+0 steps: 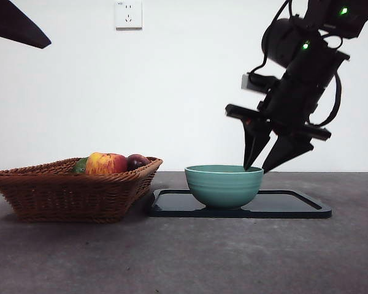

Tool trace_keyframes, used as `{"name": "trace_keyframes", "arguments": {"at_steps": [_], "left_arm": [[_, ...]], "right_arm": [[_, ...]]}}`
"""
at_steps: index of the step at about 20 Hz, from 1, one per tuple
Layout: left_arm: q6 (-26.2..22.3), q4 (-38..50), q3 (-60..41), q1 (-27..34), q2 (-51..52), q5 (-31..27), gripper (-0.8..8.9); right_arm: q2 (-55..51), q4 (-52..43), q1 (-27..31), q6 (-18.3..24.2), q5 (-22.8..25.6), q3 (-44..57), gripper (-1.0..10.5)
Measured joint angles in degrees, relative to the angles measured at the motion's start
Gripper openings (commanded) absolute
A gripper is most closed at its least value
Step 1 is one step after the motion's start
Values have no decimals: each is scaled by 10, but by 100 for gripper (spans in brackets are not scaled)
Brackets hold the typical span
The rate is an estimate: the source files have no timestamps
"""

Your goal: Pick up the wifruite, put it on the bowl, pick up the plate, put it on desk

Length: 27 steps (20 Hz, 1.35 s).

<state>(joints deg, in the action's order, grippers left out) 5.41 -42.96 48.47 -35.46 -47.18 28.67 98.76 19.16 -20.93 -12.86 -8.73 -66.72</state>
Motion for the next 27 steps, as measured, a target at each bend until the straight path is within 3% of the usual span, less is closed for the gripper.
{"name": "trace_keyframes", "arguments": {"at_steps": [5, 11, 16, 24, 27], "left_arm": [[-2, 0, 0, 0, 0, 0, 374], [-4, 1, 0, 0, 0, 0, 374], [-4, 4, 0, 0, 0, 0, 374], [-4, 4, 0, 0, 0, 0, 374], [-4, 4, 0, 0, 0, 0, 374]], "right_arm": [[-154, 73, 8, 11, 11, -2, 174], [-332, 236, 7, 60, -49, -2, 174], [-419, 333, -2, 78, -52, -2, 174], [-551, 351, -15, 85, -149, 113, 173], [-585, 356, -15, 86, -156, 155, 173]]}}
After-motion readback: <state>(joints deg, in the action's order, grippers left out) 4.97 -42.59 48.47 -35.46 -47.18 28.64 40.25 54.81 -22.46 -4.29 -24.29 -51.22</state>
